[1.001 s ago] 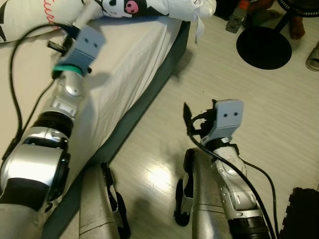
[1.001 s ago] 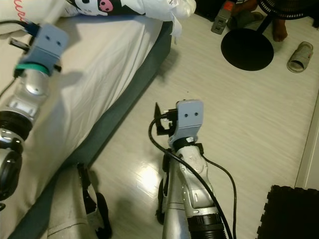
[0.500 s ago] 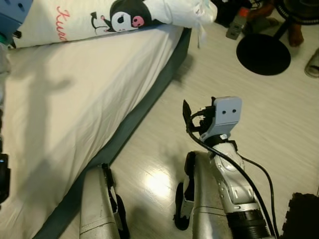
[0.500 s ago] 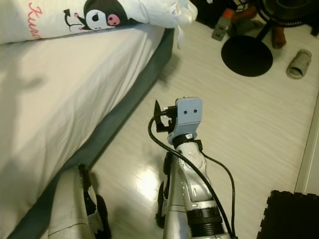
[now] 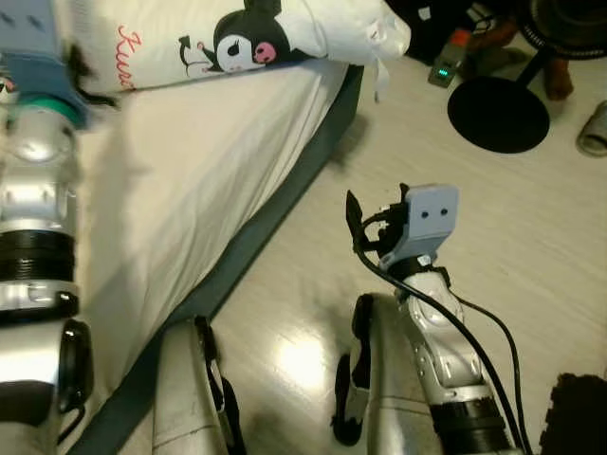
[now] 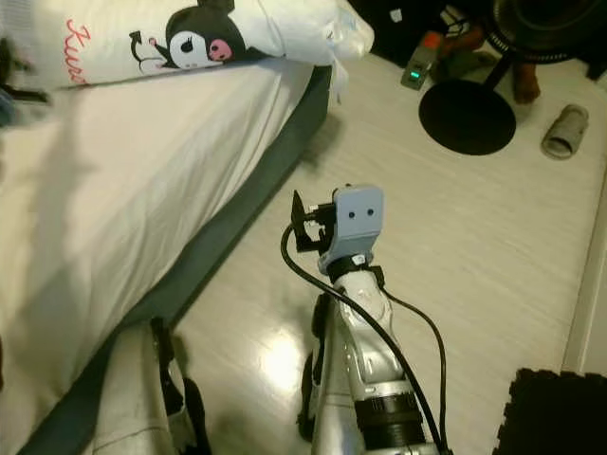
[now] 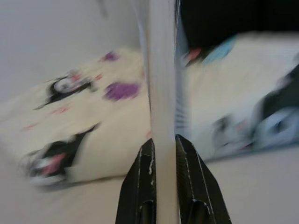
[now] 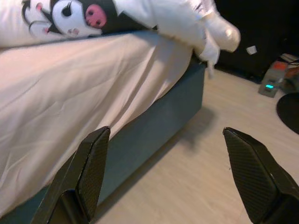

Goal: Clean up the room

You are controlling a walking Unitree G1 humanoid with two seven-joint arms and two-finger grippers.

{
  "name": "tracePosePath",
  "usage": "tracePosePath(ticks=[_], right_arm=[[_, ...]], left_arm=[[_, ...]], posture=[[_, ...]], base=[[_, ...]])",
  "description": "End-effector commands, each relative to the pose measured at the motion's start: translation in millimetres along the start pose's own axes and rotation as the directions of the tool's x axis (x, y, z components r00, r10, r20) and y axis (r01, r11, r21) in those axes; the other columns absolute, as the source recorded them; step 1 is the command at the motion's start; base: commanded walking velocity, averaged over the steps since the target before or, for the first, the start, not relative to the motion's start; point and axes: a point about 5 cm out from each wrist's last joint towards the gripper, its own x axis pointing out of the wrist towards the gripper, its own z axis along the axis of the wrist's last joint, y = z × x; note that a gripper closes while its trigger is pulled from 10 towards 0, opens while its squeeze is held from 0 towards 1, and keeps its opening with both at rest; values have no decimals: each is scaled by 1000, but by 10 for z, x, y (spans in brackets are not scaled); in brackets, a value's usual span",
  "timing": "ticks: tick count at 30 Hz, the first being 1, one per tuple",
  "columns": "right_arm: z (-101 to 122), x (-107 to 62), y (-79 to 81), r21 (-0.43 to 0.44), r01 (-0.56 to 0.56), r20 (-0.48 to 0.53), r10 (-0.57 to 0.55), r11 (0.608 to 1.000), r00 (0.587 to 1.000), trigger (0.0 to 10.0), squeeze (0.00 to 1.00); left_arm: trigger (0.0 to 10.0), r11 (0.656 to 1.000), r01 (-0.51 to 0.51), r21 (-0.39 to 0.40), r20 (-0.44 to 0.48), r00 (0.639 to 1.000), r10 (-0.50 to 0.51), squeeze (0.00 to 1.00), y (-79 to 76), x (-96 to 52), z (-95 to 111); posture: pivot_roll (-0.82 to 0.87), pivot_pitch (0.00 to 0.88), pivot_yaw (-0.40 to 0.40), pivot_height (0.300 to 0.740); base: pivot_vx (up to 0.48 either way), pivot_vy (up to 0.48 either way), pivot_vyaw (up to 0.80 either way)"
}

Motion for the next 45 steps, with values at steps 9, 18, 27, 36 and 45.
tracePosePath(ticks=[9,18,27,36,45], right_arm=[[120,-7,-98,16,40,57,-40,999,998,10000,0],[191,17,-93,30,48,96,-51,998,994,10000,0],[170,16,-110,24,57,80,-59,998,995,10000,0],[153,13,-114,25,59,75,-61,998,995,10000,0],[150,9,-122,23,60,76,-62,998,995,10000,0]], left_arm=[[10000,968,-60,-244,51,996,75,0,-287,-186,208],[10000,987,20,-160,82,997,-7,0,-471,-291,264],[10000,992,44,-121,77,996,-35,0,-549,-378,280],[10000,993,49,-105,65,997,-42,0,-566,-410,278],[10000,993,55,-100,57,997,-50,0,-585,-426,281]], posture=[[-111,136,46,545],[-114,127,50,545],[-111,131,53,545],[-108,132,55,564],[-110,133,57,604]], base=[[0,0,0],[0,0,0],[0,0,0],[0,0,0],[0,0,0]])
